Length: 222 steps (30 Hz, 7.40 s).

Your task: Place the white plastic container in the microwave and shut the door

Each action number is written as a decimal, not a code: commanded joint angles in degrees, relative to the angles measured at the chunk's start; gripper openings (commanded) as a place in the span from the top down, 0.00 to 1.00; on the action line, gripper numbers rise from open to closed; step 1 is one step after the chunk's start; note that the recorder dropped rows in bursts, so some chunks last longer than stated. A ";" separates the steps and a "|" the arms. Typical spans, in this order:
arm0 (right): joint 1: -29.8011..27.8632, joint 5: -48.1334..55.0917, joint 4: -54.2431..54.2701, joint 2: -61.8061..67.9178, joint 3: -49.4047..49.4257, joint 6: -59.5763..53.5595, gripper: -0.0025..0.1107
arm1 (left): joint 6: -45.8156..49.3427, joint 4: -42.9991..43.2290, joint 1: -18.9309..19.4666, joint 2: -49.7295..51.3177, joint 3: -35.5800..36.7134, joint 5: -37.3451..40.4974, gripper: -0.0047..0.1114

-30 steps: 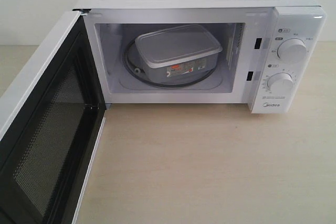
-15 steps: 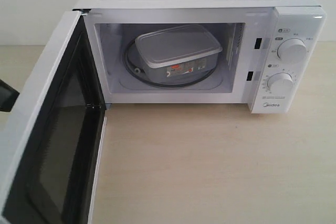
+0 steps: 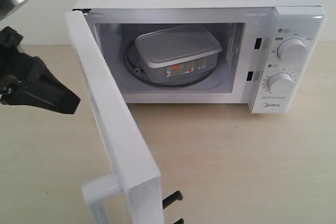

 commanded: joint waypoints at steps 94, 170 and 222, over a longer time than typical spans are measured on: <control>13.32 -9.79 -30.25 48.80 -12.28 47.30 0.98 | 9.31 -3.99 -6.05 17.09 -10.42 -26.52 0.92; 2.53 1.73 -37.72 41.98 -8.03 51.07 0.98 | -8.79 21.26 -5.94 -48.73 25.63 -31.62 0.92; -19.40 19.40 -21.56 13.34 -2.01 28.48 0.98 | -8.79 21.26 -5.94 -48.73 25.63 -31.72 0.92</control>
